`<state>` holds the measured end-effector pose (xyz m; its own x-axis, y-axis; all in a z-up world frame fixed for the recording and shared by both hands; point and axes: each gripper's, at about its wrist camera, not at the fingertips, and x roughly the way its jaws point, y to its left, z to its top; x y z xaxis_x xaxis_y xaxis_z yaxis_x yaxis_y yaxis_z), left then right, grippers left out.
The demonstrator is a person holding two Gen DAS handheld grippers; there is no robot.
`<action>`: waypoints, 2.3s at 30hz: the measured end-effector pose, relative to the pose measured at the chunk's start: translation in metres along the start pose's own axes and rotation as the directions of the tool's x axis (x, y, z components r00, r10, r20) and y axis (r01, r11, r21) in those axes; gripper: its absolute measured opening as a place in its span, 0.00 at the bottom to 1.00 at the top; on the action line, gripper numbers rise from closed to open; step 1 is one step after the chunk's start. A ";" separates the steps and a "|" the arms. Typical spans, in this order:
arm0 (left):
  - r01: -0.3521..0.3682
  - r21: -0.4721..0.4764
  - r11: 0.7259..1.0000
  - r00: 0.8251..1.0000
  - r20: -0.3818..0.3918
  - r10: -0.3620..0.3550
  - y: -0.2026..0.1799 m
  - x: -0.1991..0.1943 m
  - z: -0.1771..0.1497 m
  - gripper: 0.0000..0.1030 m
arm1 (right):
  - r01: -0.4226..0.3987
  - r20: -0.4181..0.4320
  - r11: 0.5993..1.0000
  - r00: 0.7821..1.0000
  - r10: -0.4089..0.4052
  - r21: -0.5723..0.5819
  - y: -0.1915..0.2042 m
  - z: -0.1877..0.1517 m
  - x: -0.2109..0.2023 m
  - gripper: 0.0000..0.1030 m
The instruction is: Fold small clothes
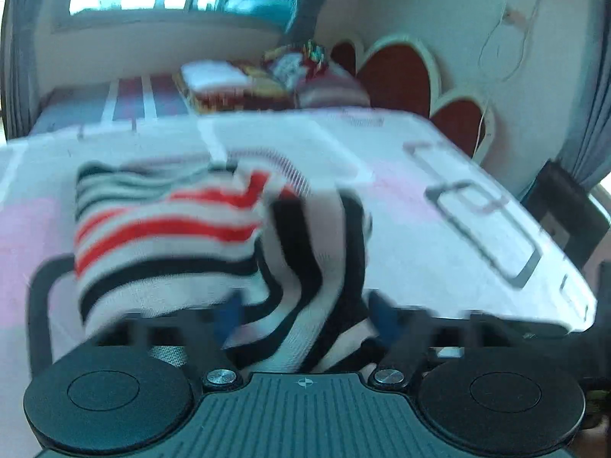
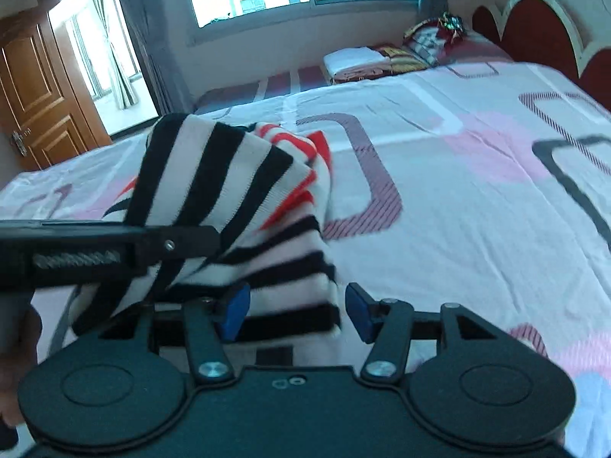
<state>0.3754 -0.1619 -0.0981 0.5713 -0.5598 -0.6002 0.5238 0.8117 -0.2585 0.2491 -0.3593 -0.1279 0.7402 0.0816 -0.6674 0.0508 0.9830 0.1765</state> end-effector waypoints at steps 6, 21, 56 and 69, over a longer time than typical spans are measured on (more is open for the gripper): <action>-0.071 -0.039 0.997 0.995 0.073 0.073 0.017 -0.040 0.002 0.78 | -0.132 0.006 0.988 0.991 0.132 0.083 -0.012 0.002 -0.028 0.63; -0.308 -0.060 0.950 0.951 -0.039 0.306 0.061 -0.009 -0.046 0.78 | -0.143 0.011 0.969 0.990 0.143 0.200 0.016 0.065 0.030 0.30; -0.291 -0.104 0.951 0.957 -0.026 0.289 0.095 -0.013 -0.016 0.79 | -0.128 -0.029 0.981 0.991 0.134 0.147 -0.004 0.040 0.025 0.14; -0.301 -0.154 0.941 0.953 -0.037 0.299 0.112 0.022 0.009 0.79 | -0.108 0.012 0.983 0.994 0.108 0.147 -0.010 0.040 0.013 0.50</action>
<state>0.4524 -0.0854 -0.1334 0.6781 -0.2847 -0.6776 0.2231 0.9582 -0.1793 0.2846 -0.3750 -0.1096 0.7493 0.1851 -0.6358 0.0683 0.9334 0.3523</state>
